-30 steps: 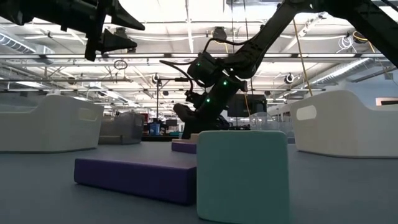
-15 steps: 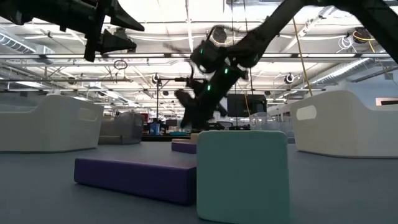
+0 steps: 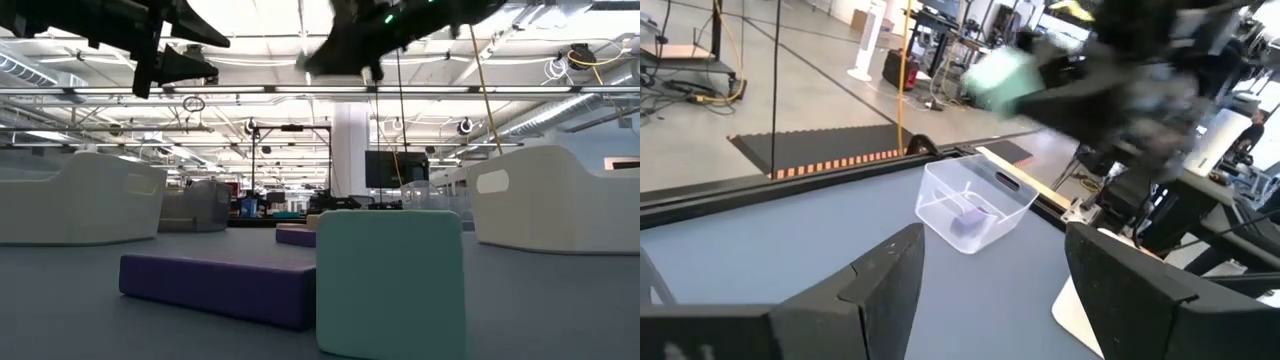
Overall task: Sort & place blocks by color
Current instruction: Put the top blue block into the white bin
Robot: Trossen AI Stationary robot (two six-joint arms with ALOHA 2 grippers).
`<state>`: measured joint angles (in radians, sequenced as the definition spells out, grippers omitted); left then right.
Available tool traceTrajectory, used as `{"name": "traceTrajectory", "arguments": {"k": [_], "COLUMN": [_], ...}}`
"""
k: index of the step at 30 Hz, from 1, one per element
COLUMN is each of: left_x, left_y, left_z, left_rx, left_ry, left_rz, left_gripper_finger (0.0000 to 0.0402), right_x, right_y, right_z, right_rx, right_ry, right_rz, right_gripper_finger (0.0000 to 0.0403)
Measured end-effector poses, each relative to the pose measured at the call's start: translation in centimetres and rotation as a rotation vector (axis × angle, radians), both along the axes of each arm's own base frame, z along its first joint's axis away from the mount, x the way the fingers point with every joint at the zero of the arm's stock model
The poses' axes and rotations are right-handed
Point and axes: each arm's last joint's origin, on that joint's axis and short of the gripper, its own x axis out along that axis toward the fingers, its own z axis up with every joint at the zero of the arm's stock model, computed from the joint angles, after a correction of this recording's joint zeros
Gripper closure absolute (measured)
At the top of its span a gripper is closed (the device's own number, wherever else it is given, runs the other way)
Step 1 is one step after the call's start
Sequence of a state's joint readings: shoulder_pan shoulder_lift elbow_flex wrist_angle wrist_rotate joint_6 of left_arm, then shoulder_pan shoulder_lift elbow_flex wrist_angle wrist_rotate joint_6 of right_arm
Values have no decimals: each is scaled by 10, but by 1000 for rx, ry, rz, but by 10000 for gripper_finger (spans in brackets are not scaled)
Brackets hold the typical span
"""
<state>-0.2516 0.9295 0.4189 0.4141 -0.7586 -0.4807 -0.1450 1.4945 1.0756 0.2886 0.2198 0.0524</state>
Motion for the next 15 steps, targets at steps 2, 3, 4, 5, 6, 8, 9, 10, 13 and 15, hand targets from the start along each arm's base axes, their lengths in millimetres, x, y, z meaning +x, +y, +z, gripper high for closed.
{"name": "traceTrajectory", "arguments": {"k": [2, 3, 4, 5, 6, 8, 9, 10, 13, 15], "left_x": [0, 0, 0, 0, 0, 0, 0, 0, 0, 0], "left_y": [-1, -1, -1, -1, -1, -1, -1, -1, -2, -3], "left_z": [0, 0, 0, 0, 0, 0, 0, 0, 0, -1], "left_rx": [1, 3, 4, 4, 4, 3, 2, 2, 0, -3], "left_ry": [1, 2, 2, 2, 2, 2, 2, 2, 3, 8], "left_rz": [-3, -5, -6, -7, -8, -8, -8, -8, -17, -61], "left_gripper_finger": [158, 158, 158, 158, 158, 158, 158, 158, 158, 158], "right_x": [-14, -22, -29, -35, -41, -52, -56, -59, -68, -75], "right_y": [15, 21, 27, 31, 36, 43, 46, 50, 62, 70], "right_z": [2, 2, 0, -1, -3, -7, -9, -11, -19, -25], "right_rx": [-29, -40, -44, -48, -47, -29, -16, 0, 68, 137], "right_ry": [-101, -151, -186, -217, -240, -257, -253, -243, -147, -54], "right_rz": [55, 77, 107, 130, 158, 185, 196, 208, 244, 260], "right_gripper_finger": [287, 287, 287, 287, 287, 287, 287, 287, 287, 287]}}
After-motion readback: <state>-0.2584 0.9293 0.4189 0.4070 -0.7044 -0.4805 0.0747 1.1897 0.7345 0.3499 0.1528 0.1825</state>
